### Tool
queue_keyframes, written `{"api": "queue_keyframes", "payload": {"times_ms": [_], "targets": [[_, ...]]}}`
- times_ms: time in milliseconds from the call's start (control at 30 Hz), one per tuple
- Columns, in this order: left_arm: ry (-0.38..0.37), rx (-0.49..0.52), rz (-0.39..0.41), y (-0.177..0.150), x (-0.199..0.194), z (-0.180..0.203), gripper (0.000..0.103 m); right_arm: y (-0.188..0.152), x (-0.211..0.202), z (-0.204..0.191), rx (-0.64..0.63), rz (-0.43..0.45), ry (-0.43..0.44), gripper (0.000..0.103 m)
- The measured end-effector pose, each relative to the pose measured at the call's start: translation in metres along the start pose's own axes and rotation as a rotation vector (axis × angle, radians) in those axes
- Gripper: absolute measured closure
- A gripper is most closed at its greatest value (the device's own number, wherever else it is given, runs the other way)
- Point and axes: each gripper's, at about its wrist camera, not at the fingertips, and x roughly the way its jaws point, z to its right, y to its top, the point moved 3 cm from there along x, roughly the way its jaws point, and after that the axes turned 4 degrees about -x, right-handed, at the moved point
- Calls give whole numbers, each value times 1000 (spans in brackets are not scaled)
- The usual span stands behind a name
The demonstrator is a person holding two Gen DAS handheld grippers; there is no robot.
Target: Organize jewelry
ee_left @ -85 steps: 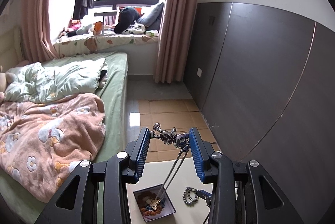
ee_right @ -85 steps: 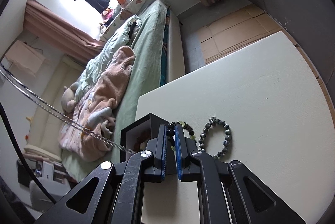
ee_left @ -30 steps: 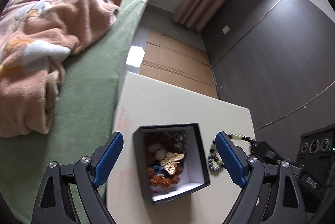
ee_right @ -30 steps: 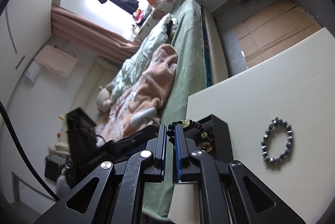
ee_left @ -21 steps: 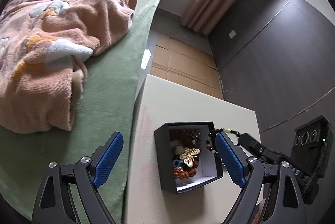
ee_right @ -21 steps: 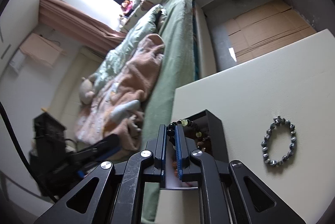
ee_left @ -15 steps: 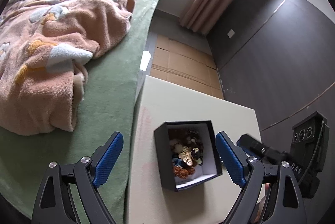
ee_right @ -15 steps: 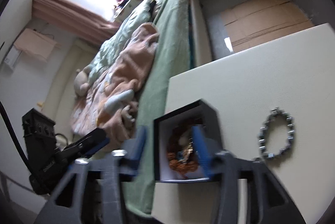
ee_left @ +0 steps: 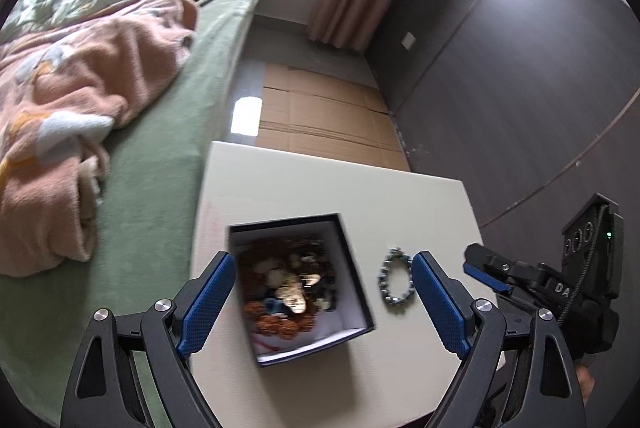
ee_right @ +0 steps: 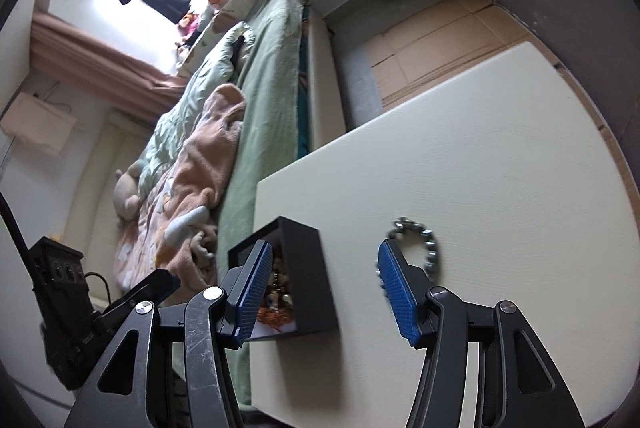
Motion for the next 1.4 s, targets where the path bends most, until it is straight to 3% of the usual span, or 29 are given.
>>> {"api": "queue_keyframes", "payload": {"times_ms": [133, 300, 433, 633, 767, 900, 1033, 1233, 1400], "targets": [[1, 55, 0, -1, 8, 24, 14, -1, -4, 19, 58, -14, -22, 47], [52, 156, -43, 1, 30, 54, 37, -3, -14, 45, 129, -9, -58, 47], [74, 233, -89, 0, 52, 72, 42, -3, -26, 59, 185, 19, -69, 47], [97, 296, -201, -4, 95, 89, 58, -2, -38, 77, 245, 49, -92, 47], [98, 283, -253, -5, 118, 95, 59, 0, -42, 88, 302, 65, -89, 47], [89, 207, -306, -6, 139, 96, 70, 1, -47, 96, 338, 89, -88, 47], [108, 147, -310, -4, 155, 95, 70, 0, -49, 102, 355, 95, -103, 47], [146, 148, -335, -10, 175, 100, 70, -3, -55, 113, 420, 119, -116, 47], [177, 123, -326, -13, 186, 97, 70, -5, -53, 116, 450, 110, -79, 47]]}}
